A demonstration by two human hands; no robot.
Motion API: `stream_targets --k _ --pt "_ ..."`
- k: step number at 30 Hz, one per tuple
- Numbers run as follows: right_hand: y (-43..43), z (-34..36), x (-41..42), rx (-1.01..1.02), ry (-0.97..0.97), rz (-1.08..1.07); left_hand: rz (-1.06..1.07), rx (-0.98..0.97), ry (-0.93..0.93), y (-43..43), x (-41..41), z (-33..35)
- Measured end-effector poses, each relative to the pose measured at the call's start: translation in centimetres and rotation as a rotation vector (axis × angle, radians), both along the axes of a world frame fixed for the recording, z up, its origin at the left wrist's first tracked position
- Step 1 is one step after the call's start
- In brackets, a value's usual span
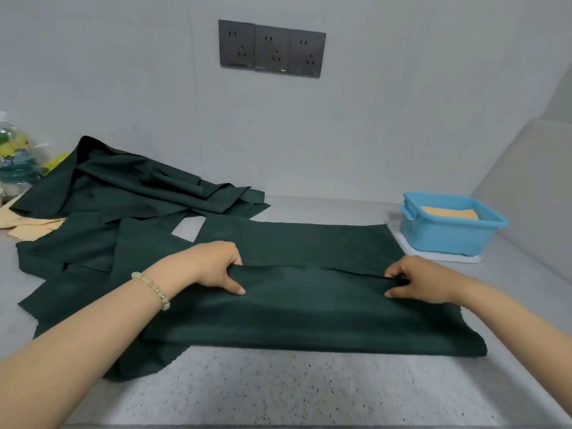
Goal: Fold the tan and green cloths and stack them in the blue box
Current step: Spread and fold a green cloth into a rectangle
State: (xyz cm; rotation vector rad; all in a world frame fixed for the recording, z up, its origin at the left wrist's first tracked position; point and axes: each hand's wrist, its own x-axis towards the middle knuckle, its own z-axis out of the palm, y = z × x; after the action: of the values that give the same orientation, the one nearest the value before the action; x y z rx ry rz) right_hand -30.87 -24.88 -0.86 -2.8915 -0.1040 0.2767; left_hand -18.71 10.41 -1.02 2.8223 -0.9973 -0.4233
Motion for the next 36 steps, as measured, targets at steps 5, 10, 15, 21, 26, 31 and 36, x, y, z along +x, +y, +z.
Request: stream_targets --k 5,10,15,21,26,31,36 --pt "-0.4 -1.8 4.2 -0.002 0.036 -0.068 0.042 0.012 -0.112 -0.9 3.3 -2.1" --pt "-0.5 -3.7 5.8 0.214 -0.069 -0.152 0.115 -0.163 -0.058 -0.8 5.0 -4.6" --pt "-0.7 -4.9 6.5 0.281 -0.153 -0.208 0.169 -0.260 -0.081 -0.4 5.6 -5.4" --pt "-0.2 -5.1 7.2 0.270 -0.200 -0.283 0.241 -0.289 -0.142 -0.8 5.7 -5.4" --pt "0.2 -5.3 7.6 0.252 -0.204 -0.328 0.280 -0.295 -0.169 -1.3 5.8 -5.6" --pt "0.4 -5.6 7.7 0.248 -0.222 -0.355 0.305 -0.309 -0.197 -1.5 5.7 -6.1" --pt "1.6 -5.0 7.1 0.134 -0.229 -0.368 0.290 -0.227 -0.305 -2.3 4.2 -5.3"
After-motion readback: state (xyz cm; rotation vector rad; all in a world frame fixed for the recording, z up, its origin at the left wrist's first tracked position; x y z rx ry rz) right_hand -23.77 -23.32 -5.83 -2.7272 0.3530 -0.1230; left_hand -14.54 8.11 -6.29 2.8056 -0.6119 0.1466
